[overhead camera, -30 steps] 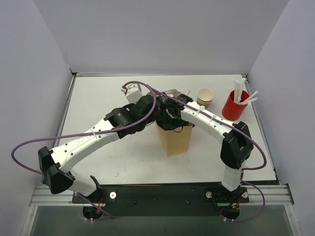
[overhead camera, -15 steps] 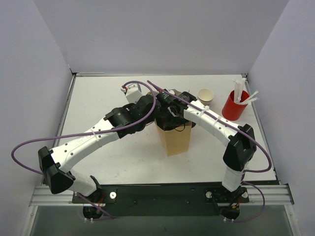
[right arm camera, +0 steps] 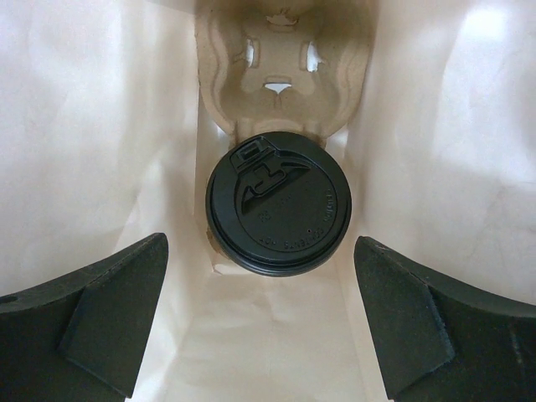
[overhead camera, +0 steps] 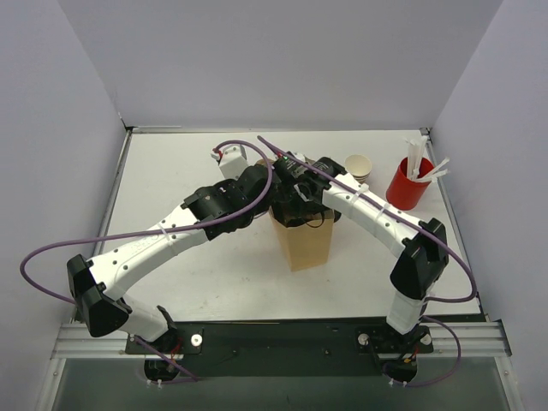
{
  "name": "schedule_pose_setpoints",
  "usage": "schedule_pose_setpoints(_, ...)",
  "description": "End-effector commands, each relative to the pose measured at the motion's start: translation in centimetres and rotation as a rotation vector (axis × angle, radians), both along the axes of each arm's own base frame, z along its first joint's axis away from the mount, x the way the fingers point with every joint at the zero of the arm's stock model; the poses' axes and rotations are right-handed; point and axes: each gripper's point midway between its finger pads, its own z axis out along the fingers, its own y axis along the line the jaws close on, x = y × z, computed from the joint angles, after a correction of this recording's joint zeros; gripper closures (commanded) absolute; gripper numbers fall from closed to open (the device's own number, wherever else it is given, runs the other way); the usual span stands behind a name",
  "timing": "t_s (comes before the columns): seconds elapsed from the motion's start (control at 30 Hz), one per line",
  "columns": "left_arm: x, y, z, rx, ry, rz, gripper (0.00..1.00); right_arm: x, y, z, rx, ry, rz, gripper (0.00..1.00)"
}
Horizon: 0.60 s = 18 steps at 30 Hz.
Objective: Pack the takeout coffee
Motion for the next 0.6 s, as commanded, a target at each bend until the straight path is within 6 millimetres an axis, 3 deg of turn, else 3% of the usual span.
schedule_pose_setpoints(0.0,0.5,0.4,1.5,0.002,-0.027,0.013,1.0,-0.2,-1.0,3.6,0.015,-0.071,-0.017,0.12)
schedule_pose_setpoints(0.57,0.6,0.3,2.0,0.007,-0.035,0.007,1.0,0.4,-0.9,6.2,0.058,-0.132,-0.026,0.12)
